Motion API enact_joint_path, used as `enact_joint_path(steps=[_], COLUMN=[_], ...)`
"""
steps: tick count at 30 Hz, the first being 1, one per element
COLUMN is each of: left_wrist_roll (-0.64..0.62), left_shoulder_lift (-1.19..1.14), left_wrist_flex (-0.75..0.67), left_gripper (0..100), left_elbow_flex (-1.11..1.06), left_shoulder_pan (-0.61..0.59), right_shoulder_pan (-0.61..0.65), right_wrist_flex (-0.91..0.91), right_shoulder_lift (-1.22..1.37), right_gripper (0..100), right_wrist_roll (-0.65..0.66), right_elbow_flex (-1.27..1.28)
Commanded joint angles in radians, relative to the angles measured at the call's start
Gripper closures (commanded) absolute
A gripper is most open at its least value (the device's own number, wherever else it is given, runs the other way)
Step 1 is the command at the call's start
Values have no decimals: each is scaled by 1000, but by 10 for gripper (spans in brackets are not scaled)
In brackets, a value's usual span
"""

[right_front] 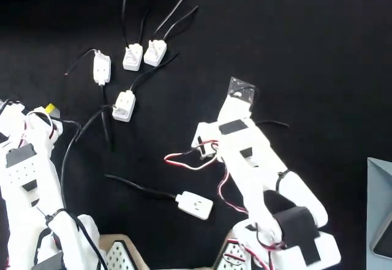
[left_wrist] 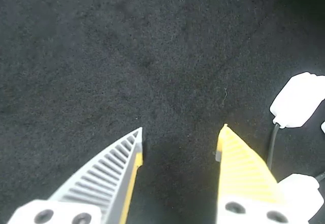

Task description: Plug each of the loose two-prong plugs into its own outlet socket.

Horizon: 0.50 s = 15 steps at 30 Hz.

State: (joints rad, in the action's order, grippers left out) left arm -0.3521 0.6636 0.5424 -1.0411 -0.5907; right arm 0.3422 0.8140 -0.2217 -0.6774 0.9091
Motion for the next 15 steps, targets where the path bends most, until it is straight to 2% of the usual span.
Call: enact_joint_path(steps=[1, 12, 15], left_wrist_roll=[-2, -2, -2], left_shoulder_lift=[25, 25, 25], left_wrist_flex=[-21, -21, -21], left_gripper=[762, 762, 762], left_elbow_flex=[5, 5, 5], left_shoulder_pan=[1, 1, 2], right_shoulder_pan=[-12, -101, -115], right_wrist_flex=[-26, -26, -26], right_shoulder_lift=[58, 156, 157], right_gripper=[849, 854, 924], right_wrist_roll=[0, 8, 9], right_elbow_flex=[-21, -74, -74])
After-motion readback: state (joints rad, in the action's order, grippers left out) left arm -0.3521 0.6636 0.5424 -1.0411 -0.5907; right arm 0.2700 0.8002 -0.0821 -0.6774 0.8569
